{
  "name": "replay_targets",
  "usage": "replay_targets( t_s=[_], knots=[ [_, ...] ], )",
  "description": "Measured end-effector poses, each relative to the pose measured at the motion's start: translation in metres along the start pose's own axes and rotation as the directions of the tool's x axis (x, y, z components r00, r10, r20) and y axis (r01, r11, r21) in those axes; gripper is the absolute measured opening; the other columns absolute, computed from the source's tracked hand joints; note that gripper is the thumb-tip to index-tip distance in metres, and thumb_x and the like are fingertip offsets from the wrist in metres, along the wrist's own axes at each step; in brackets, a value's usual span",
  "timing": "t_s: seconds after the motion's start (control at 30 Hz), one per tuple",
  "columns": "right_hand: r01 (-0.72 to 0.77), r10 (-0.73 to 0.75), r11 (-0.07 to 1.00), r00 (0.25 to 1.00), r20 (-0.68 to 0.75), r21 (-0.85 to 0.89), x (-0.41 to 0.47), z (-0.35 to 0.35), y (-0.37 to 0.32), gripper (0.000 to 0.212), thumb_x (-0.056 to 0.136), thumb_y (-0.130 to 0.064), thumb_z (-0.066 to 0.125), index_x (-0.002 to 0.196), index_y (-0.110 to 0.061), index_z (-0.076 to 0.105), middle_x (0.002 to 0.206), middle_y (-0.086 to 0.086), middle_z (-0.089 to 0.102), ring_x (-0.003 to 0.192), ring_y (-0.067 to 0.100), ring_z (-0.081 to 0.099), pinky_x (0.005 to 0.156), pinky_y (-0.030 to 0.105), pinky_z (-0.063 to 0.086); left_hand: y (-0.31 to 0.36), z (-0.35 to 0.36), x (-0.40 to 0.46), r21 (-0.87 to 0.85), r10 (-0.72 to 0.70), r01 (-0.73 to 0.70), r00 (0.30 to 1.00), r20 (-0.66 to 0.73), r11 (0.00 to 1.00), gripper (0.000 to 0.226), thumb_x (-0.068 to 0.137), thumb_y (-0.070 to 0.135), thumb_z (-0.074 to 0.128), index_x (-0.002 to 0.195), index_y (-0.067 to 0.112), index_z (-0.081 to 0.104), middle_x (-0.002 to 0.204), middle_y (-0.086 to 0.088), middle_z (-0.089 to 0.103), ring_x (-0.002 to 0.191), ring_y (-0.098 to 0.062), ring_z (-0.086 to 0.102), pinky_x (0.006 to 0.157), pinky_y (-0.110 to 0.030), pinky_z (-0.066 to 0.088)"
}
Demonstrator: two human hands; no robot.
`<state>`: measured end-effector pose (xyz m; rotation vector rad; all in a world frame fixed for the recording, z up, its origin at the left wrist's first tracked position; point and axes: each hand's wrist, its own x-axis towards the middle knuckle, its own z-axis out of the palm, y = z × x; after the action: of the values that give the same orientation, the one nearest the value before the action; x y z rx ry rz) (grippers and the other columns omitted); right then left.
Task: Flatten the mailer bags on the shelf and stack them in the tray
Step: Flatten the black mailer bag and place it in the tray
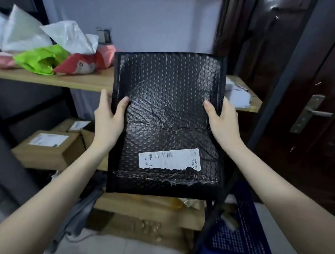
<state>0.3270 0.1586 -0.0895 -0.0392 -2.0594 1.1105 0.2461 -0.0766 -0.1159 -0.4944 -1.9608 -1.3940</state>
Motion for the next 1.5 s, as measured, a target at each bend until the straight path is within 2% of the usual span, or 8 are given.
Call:
replay_targets(
  t_s=[0.13, 0.47, 0.67, 0.87, 0.97, 1.13, 1.33, 1.5],
  knots=[
    [-0.081, 0.082, 0.997, 0.993, 0.083, -0.02, -0.037, 0.006, 0.028, 0.023, 0.095, -0.022, 0.051, 0.114, -0.01, 0.059, 0.104, -0.011, 0.06, 0.102, 0.008, 0.056, 0.101, 0.036, 0.041, -0.021, -0.002, -0.042, 0.081, -0.086, 0.081, 0.994, 0.06, 0.993, 0.026, 0.094, 0.027, 0.055, 0.094, 0.004, 0.042, 0.075, -0.001, 0.051, 0.066, -0.011, 0.047, 0.06, -0.029, 0.03],
    [-0.354, 0.367, 0.93, 0.89, 0.271, -0.098, -0.116, 0.021, 0.11, 0.026, 0.095, -0.025, 0.053, 0.111, -0.006, 0.058, 0.097, -0.002, 0.063, 0.098, 0.017, 0.06, 0.08, 0.023, 0.045, -0.082, 0.018, -0.139, 0.232, -0.409, 0.358, 0.883, 0.232, 0.904, 0.032, 0.092, 0.033, 0.056, 0.094, 0.006, 0.038, 0.075, -0.004, 0.05, 0.074, -0.025, 0.05, 0.058, -0.03, 0.024],
    [-0.641, 0.654, 0.753, 0.7, 0.286, -0.152, -0.111, 0.017, 0.165, 0.036, 0.09, -0.03, 0.059, 0.115, -0.006, 0.053, 0.101, 0.002, 0.061, 0.099, 0.018, 0.058, 0.087, 0.031, 0.046, -0.113, 0.064, -0.139, 0.301, -0.661, 0.59, 0.638, 0.395, 0.749, 0.039, 0.093, 0.042, 0.051, 0.107, 0.006, 0.046, 0.1, -0.008, 0.059, 0.1, -0.029, 0.057, 0.073, -0.033, 0.038],
    [-0.842, 0.822, 0.539, 0.529, 0.21, 0.007, -0.08, 0.017, 0.208, 0.055, 0.083, 0.002, 0.055, 0.128, -0.019, 0.029, 0.092, 0.002, 0.049, 0.092, 0.024, 0.054, 0.076, 0.035, 0.043, -0.136, 0.12, -0.12, 0.139, -0.669, 0.755, 0.461, 0.583, 0.641, 0.061, 0.087, 0.006, 0.06, 0.138, 0.017, 0.03, 0.12, -0.01, 0.056, 0.105, -0.022, 0.056, 0.097, -0.038, 0.045],
    [-0.769, 0.755, 0.64, 0.628, 0.188, -0.002, -0.062, 0.025, 0.22, 0.08, 0.082, 0.01, 0.056, 0.143, -0.02, 0.014, 0.095, -0.005, 0.045, 0.086, 0.013, 0.049, 0.069, 0.026, 0.041, -0.16, 0.149, -0.107, 0.127, -0.612, 0.687, 0.529, 0.588, 0.716, 0.051, 0.087, 0.004, 0.06, 0.127, 0.028, 0.041, 0.124, -0.006, 0.055, 0.114, -0.022, 0.053, 0.102, -0.043, 0.043],
    [-0.516, 0.629, 0.755, 0.744, 0.225, -0.404, -0.049, 0.05, 0.25, 0.092, 0.08, -0.006, 0.068, 0.149, -0.025, 0.01, 0.15, 0.005, 0.011, 0.137, 0.024, 0.016, 0.108, 0.026, 0.026, -0.196, 0.204, -0.09, 0.311, -0.618, 0.548, 0.567, 0.544, 0.776, 0.035, 0.09, 0.015, 0.058, 0.124, 0.021, 0.058, 0.13, -0.014, 0.053, 0.122, -0.028, 0.05, 0.108, -0.039, 0.037],
    [-0.146, 0.666, 0.618, 0.62, 0.415, -0.773, -0.065, 0.077, 0.279, 0.075, 0.091, -0.048, 0.049, 0.15, -0.028, 0.008, 0.159, 0.0, -0.009, 0.146, 0.029, -0.005, 0.117, 0.053, 0.01, -0.213, 0.235, -0.088, 0.439, -0.647, 0.477, 0.508, 0.569, 0.761, 0.047, 0.096, 0.016, 0.051, 0.142, 0.011, 0.04, 0.144, -0.019, 0.026, 0.137, -0.032, 0.029, 0.11, -0.023, 0.018],
    [-0.109, 0.677, 0.664, 0.508, 0.533, -0.74, -0.076, 0.1, 0.299, 0.072, 0.093, -0.057, 0.034, 0.151, -0.027, 0.003, 0.16, 0.002, -0.009, 0.146, 0.027, -0.013, 0.118, 0.046, -0.001, -0.222, 0.237, -0.108, 0.543, -0.314, -0.171, 0.659, 0.683, 0.822, 0.048, 0.094, 0.028, 0.049, 0.137, 0.007, 0.042, 0.149, -0.021, 0.027, 0.138, -0.038, 0.022, 0.114, -0.042, 0.018]
  ],
)
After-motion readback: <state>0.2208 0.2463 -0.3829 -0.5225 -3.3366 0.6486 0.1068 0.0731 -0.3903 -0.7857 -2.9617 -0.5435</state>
